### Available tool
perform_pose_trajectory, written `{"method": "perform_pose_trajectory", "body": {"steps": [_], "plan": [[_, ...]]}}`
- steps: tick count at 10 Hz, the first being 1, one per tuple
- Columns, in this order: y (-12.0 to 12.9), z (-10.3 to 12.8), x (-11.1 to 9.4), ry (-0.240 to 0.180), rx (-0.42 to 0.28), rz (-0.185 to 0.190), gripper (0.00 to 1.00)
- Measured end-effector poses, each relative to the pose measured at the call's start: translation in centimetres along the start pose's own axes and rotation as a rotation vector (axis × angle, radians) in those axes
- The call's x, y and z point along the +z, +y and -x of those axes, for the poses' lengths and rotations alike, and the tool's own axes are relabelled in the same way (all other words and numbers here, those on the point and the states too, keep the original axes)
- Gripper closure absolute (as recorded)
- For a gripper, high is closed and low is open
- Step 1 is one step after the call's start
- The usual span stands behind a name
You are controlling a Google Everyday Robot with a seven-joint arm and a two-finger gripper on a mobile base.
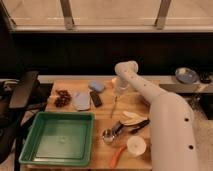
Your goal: Place fork in tray
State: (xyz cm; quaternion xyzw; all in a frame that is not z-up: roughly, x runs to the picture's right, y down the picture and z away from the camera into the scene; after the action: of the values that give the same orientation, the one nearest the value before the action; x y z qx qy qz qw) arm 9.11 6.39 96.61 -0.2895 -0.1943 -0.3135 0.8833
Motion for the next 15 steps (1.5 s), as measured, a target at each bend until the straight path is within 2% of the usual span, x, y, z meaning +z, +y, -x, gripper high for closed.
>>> {"method": "perform_pose_trajectory", "body": {"steps": [1,3,5,6,11,13,15], "plan": [[-0.4,0.0,-0.9,0.007,0.004,-0.027,1.0],[-1.1,0.1,-4.3,0.014,0.019,-0.102,1.0],[-2.3,0.8,-8.5,-0.006,0.027,-0.203,1.0],[-2.5,0.9,-9.7,-0.012,0.029,-0.241,1.0],[-3.2,2.4,-12.7,-0.056,0.019,-0.353,1.0],[-3.7,3.3,-14.6,-0.082,-0.003,-0.422,1.0],[-4.5,4.7,-16.5,-0.099,-0.038,-0.474,1.0]]}}
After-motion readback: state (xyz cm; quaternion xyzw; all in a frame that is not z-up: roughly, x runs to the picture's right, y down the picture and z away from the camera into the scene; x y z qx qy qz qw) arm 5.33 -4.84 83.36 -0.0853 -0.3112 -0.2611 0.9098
